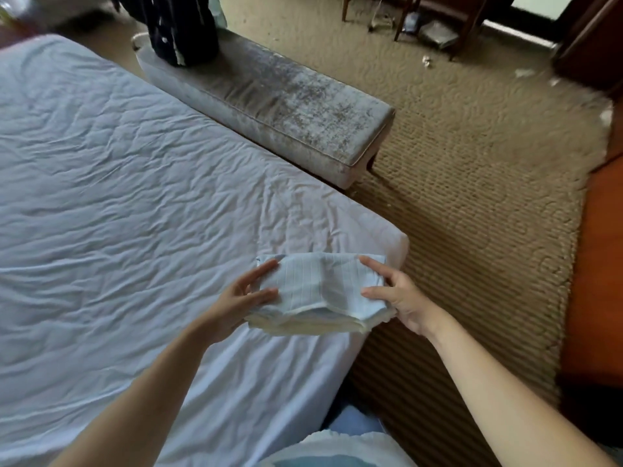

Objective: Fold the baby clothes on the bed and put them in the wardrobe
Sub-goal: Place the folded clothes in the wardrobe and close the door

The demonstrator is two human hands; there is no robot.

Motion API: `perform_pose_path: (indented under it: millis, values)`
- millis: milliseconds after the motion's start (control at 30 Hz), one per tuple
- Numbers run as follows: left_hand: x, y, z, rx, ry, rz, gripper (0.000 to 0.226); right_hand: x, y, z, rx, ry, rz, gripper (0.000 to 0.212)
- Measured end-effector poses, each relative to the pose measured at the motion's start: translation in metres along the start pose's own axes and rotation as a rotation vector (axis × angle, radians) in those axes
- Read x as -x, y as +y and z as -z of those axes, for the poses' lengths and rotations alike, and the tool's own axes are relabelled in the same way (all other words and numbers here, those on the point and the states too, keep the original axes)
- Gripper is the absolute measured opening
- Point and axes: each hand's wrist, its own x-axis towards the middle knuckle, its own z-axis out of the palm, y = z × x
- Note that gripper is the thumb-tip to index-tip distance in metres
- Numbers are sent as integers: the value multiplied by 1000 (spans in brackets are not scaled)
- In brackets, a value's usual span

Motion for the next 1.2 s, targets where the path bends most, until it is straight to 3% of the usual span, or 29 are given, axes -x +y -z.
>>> perform_pose_path:
  millis: [167,267,467,633,733,867,1067,1200]
  values:
    - [56,3,-28,-153,-83,-126,72,98,22,-14,41,74,134,71]
    - [82,2,-49,-260,-168,-183,86,157,41,-17,40,152,192,77]
    - [115,-6,-116,-435,-423,-216,86,271,95,-6,-57,356,318,78]
    - [146,-31,-201,-583,-627,-211,97,375,159,2,-140,600,393,64]
    - [171,-51,-253,-664,-772,-195,91,437,198,-2,-188,755,414,60]
    - [219,-89,-313,-769,-898,-203,71,518,256,-21,-311,894,414,57]
    - [319,-182,-374,-874,-1155,-174,66,650,364,-88,-386,1183,350,56]
    - [408,-258,-397,-901,-1322,-114,75,739,444,-155,-444,1344,278,56]
